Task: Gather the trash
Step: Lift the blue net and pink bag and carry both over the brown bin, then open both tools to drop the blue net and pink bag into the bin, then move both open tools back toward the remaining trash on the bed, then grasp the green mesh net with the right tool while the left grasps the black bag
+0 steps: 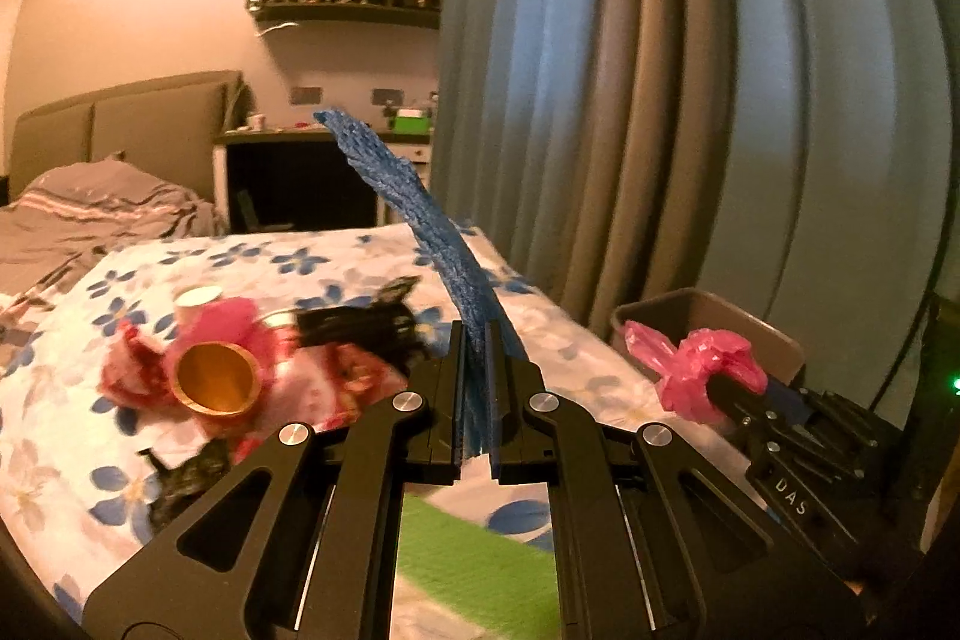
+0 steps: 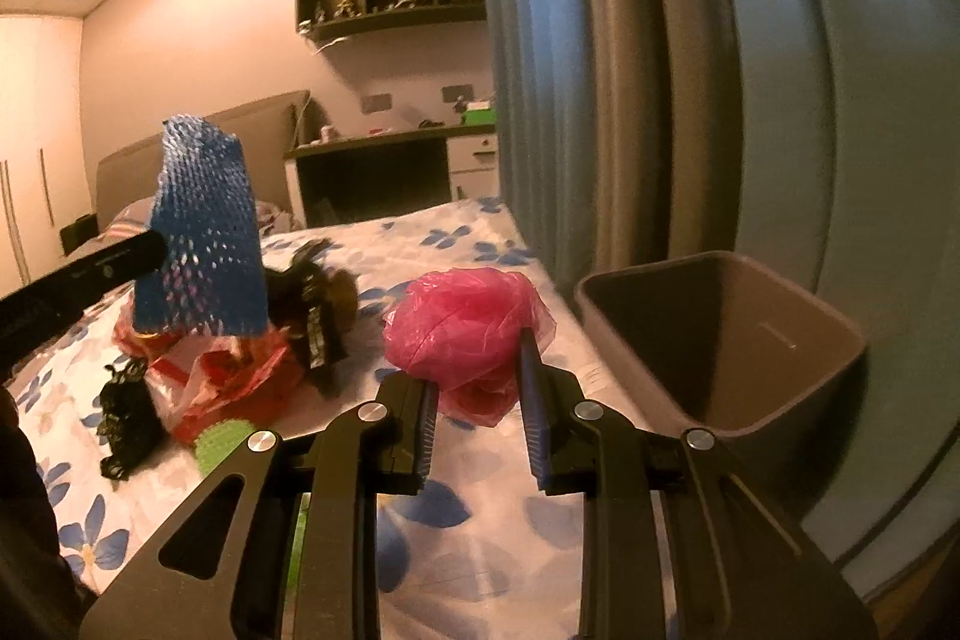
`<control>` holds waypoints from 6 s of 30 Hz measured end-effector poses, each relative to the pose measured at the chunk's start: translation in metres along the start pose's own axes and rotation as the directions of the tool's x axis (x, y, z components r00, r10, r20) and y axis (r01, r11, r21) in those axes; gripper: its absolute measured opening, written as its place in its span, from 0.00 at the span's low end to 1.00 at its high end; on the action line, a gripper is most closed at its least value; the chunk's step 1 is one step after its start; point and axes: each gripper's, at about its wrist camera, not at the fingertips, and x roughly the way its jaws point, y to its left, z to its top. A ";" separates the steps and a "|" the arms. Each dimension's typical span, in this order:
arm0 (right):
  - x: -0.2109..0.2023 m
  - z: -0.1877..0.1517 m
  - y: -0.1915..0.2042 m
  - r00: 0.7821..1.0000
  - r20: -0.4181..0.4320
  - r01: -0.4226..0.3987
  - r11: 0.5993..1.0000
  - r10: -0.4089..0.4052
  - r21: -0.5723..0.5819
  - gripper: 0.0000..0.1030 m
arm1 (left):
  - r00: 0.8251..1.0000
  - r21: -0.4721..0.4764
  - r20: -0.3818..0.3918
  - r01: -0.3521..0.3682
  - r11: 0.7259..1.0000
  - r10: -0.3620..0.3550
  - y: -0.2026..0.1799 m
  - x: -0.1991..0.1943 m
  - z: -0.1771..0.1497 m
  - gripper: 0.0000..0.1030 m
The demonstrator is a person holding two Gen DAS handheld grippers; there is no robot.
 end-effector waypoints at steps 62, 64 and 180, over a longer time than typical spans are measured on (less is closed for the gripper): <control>0.028 0.028 -0.133 0.956 0.068 0.274 0.952 -0.284 0.135 0.26 | 0.940 0.100 -0.160 0.321 0.942 -0.303 -0.173 0.173 0.003 0.05; 0.029 0.028 -0.134 0.956 0.066 0.275 0.952 -0.286 0.138 0.26 | 0.938 0.103 -0.163 0.324 0.940 -0.305 -0.175 0.175 0.003 0.05; 0.047 -0.079 0.112 0.928 -0.298 -0.261 0.961 0.224 -0.091 0.13 | 0.930 -0.173 -0.106 -0.365 0.915 0.351 0.123 -0.039 -0.086 0.94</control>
